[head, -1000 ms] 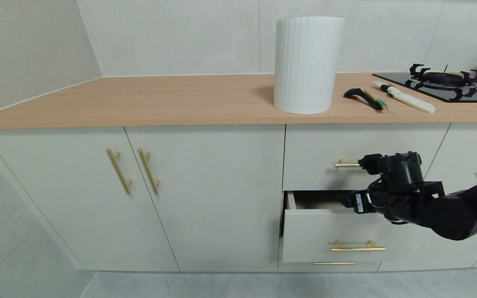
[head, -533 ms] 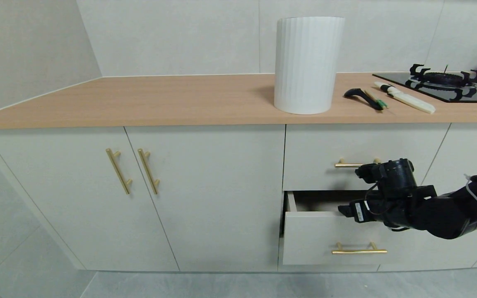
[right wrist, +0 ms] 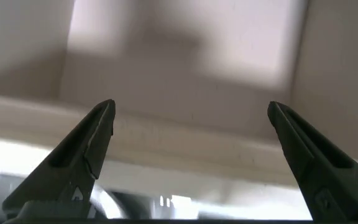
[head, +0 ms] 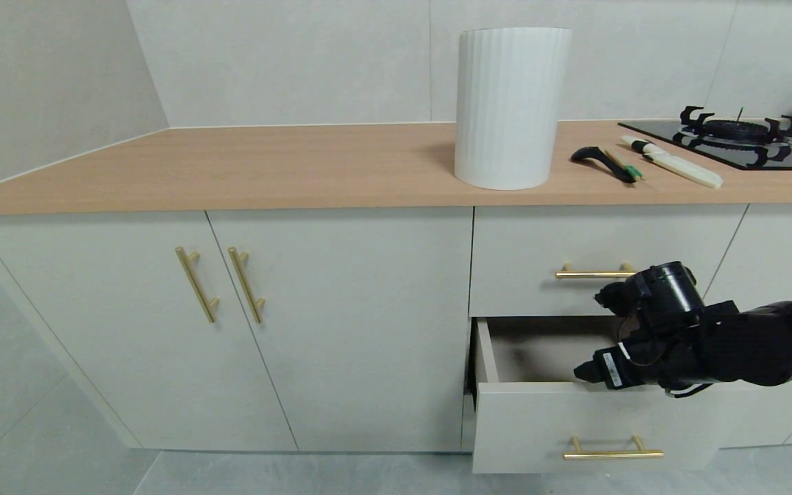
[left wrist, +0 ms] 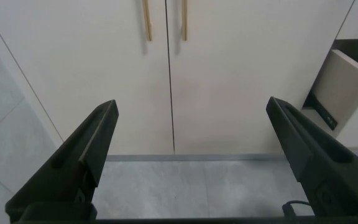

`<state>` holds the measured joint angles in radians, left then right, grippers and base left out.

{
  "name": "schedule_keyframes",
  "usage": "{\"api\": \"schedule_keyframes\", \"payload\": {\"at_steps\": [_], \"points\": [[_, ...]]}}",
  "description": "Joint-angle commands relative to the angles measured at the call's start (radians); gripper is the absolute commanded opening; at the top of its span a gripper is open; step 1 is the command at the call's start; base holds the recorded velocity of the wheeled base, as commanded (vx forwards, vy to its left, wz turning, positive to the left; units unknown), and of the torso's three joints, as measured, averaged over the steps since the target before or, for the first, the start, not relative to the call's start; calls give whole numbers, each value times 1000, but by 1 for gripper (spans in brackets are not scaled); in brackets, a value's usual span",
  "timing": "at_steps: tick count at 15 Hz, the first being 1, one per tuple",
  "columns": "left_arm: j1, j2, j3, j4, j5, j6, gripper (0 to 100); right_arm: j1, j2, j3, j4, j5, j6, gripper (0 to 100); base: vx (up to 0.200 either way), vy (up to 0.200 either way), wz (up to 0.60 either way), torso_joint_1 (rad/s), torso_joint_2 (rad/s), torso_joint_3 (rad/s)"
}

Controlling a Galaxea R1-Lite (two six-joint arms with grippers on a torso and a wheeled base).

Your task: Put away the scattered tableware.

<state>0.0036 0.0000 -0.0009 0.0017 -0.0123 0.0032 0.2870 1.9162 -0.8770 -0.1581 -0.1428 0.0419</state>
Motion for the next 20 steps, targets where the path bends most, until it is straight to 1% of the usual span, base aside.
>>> {"api": "schedule_keyframes", "payload": {"at_steps": [1,2,4,7,8,9,11,16,20], "points": [[-1,2,1,0,0,0,100,11,-46,-11,42,0,-2,100,0,0,0,0,0,0],[-1,2,1,0,0,0,100,12,-55,-16,100,0,-31,100,0,0,0,0,0,0],[1,2,-1,0,0,0,100,12,-55,-14,130,0,-43,100,0,0,0,0,0,0],[-1,2,1,0,0,0,100,15,-74,-22,224,0,-83,100,0,0,0,0,0,0],[1,2,1,0,0,0,100,15,-75,-22,227,0,-85,100,0,0,0,0,0,0],[1,2,-1,0,-1,0,100,18,-88,-26,307,0,-109,100,0,0,0,0,0,0],[-1,2,1,0,-1,0,100,21,-98,-23,367,0,-148,100,0,0,0,0,0,0],[-1,2,-1,0,0,0,100,100,-149,-33,595,0,-178,100,0,0,0,0,0,0],[-1,2,1,0,0,0,100,202,-172,-28,776,-3,-197,100,0,0,0,0,0,0]]}}
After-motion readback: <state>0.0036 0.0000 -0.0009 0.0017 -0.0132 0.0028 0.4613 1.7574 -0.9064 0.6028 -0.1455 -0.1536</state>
